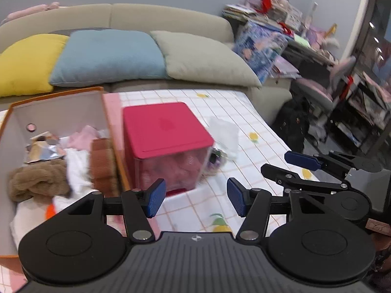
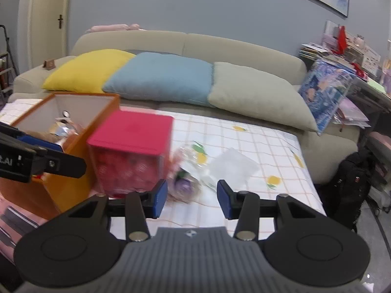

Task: Organize soft objects

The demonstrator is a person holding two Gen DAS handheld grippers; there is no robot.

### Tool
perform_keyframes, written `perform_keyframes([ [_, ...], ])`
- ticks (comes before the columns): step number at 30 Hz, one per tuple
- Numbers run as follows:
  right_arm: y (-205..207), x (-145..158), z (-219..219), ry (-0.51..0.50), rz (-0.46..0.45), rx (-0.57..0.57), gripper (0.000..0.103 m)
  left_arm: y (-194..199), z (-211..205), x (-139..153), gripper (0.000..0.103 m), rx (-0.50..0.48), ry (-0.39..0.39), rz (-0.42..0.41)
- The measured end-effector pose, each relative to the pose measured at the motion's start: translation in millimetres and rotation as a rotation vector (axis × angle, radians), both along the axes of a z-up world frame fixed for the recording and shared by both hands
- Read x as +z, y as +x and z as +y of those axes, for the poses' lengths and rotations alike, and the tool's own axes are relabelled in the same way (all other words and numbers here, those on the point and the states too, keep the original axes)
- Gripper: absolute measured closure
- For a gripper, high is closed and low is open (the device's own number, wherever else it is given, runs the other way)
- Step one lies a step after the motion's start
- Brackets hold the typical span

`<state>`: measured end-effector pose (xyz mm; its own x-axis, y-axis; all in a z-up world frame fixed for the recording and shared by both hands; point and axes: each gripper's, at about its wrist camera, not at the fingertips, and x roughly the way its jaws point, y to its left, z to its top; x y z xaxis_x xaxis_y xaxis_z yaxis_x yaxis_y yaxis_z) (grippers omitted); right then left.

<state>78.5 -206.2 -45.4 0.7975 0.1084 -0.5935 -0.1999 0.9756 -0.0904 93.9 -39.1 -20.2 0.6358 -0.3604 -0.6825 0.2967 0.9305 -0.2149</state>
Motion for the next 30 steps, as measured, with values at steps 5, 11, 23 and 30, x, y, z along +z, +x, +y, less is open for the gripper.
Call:
perform_keyframes([
  [5,7,-6,-24,0.033,-0.019,-0.049,0.058,6,-29,-1,0.035,-0.063,0.044,-0.005],
  [11,27,-22,-45,0.044,-0.038,-0.099,0.058,21,-60,2,0.035,-0.151,0.099,-0.042],
  [23,70,-67,-66,0.102,0.047,-0.104,0.058,81,-115,-11,0.035,-0.299,0.293,0.001],
  [30,90,-91,-70,0.028,0.049,-0.032,0.058,125,-155,-37,0.035,-0.249,0.448,0.191],
])
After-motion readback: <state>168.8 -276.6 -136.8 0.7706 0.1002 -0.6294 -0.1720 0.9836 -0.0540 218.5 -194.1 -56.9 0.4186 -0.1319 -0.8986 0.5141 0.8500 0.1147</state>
